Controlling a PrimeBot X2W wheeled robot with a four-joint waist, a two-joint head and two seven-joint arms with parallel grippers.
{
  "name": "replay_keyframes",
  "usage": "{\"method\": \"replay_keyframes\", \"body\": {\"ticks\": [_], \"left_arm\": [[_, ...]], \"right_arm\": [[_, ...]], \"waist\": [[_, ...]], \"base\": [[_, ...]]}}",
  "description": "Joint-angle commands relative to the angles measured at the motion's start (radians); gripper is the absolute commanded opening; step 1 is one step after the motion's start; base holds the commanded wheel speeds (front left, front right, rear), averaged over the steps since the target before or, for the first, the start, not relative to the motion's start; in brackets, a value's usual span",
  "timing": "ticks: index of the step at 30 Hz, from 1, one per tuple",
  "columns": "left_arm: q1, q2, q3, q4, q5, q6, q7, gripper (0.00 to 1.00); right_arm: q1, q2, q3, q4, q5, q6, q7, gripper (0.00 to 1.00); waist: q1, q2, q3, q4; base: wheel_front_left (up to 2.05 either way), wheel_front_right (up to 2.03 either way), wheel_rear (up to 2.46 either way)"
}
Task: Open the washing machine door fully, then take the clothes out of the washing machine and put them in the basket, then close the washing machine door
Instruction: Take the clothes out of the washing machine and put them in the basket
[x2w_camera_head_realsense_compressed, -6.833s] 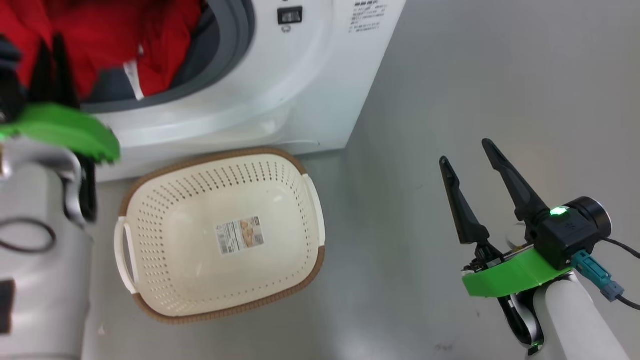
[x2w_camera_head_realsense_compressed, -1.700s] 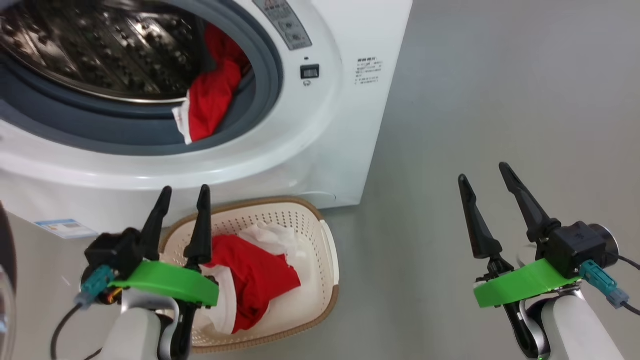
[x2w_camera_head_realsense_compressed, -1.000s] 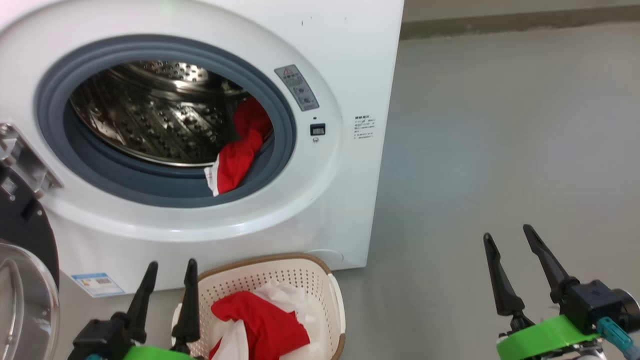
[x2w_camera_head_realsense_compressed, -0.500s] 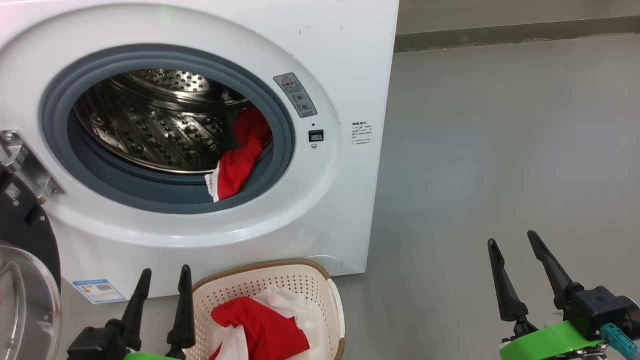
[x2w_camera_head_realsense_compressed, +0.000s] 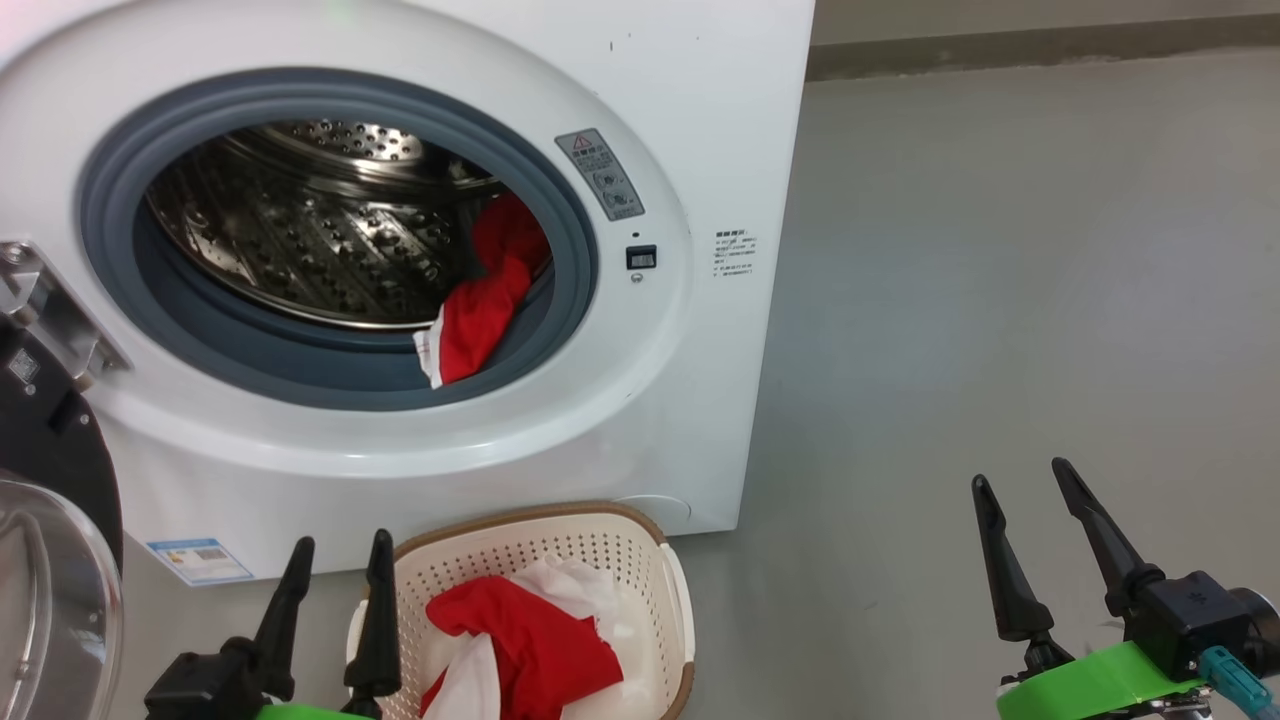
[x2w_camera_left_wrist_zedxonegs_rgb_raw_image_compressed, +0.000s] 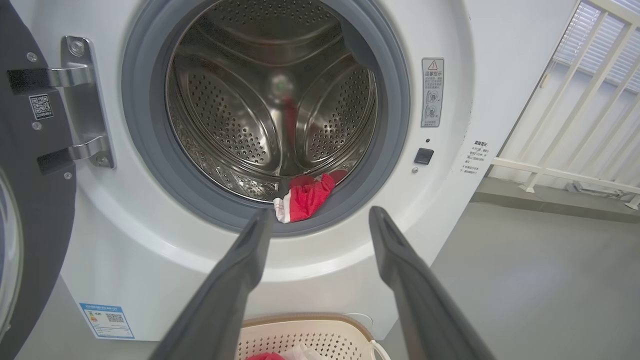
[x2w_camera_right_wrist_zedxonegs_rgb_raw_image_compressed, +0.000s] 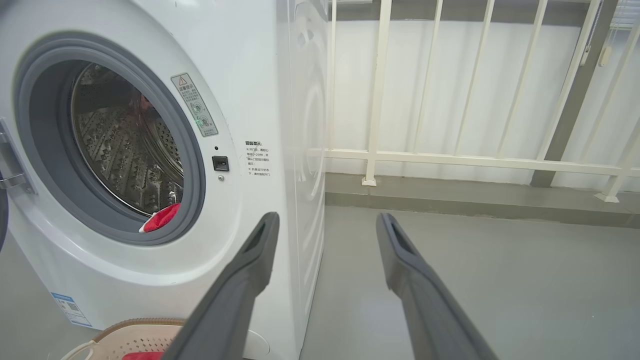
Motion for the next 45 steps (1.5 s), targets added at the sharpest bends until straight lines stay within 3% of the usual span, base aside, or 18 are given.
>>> {"method": "replay_keyframes", "body": {"ticks": [1, 11, 25, 39, 45], "left_arm": [[-0.033, 0.012, 0.025, -0.031, -0.004, 0.01, -0.009, 1.0], [-0.112, 0.011, 0.0, -0.03, -0.019, 0.025, -0.009, 1.0], [-0.365, 0.014, -0.008, 0.058, -0.043, 0.04, -0.009, 1.0], [-0.677, 0.062, 0.046, 0.209, -0.055, 0.016, -0.009, 1.0], [-0.812, 0.082, 0.06, 0.334, -0.069, -0.003, -0.006, 1.0]], "right_arm": [[-0.023, -0.008, 0.03, -0.027, -0.018, 0.005, -0.006, 1.0], [-0.058, -0.008, 0.044, -0.04, -0.03, 0.005, -0.006, 1.0], [-0.149, -0.008, 0.083, -0.053, -0.028, 0.005, -0.006, 1.0], [-0.22, -0.008, 0.118, -0.048, -0.031, 0.005, -0.006, 1.0], [-0.245, -0.008, 0.129, -0.051, -0.033, 0.005, -0.006, 1.0]], "waist": [[0.0, -0.0001, 0.018, 0.006], [0.0, -0.0001, 0.109, 0.029], [0.0, -0.0001, 0.299, 0.017], [0.0, -0.0001, 0.434, -0.044], [0.0, -0.0001, 0.488, -0.056]], "base": [[0.0, 0.0, 0.0], [0.0, 0.0, 0.0], [0.0, 0.0, 0.0], [0.0, 0.0, 0.0], [0.0, 0.0, 0.0]]}}
